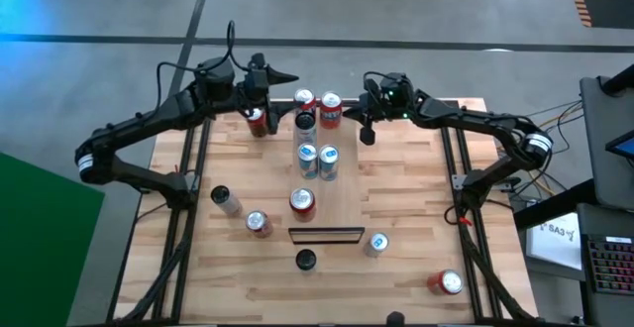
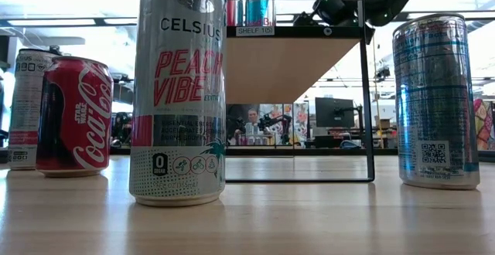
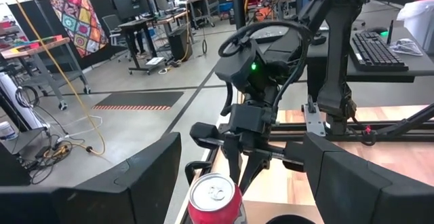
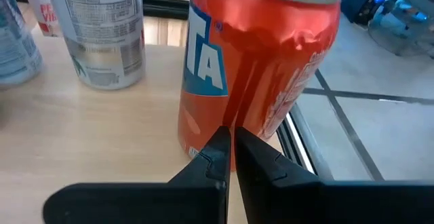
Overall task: Place canned beverage on shelf
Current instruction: Put the orange soda can on the shelf aligned with the other orange soda can
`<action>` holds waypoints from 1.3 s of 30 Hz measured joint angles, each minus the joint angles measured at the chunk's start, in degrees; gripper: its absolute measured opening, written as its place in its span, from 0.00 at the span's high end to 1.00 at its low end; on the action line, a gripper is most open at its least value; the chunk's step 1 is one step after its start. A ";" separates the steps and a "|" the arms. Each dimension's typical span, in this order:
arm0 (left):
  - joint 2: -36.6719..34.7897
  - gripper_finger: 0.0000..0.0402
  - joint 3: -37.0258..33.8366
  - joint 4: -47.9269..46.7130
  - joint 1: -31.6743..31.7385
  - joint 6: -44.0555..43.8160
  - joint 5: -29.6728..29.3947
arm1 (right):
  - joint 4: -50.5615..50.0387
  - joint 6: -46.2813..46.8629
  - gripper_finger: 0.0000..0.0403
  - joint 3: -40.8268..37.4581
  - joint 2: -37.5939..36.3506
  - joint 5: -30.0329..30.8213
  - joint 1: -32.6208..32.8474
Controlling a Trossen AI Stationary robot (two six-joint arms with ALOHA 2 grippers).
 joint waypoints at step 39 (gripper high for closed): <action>1.05 0.31 0.00 0.38 0.00 1.29 0.00 | 3.82 2.78 0.97 0.00 0.33 -4.37 1.03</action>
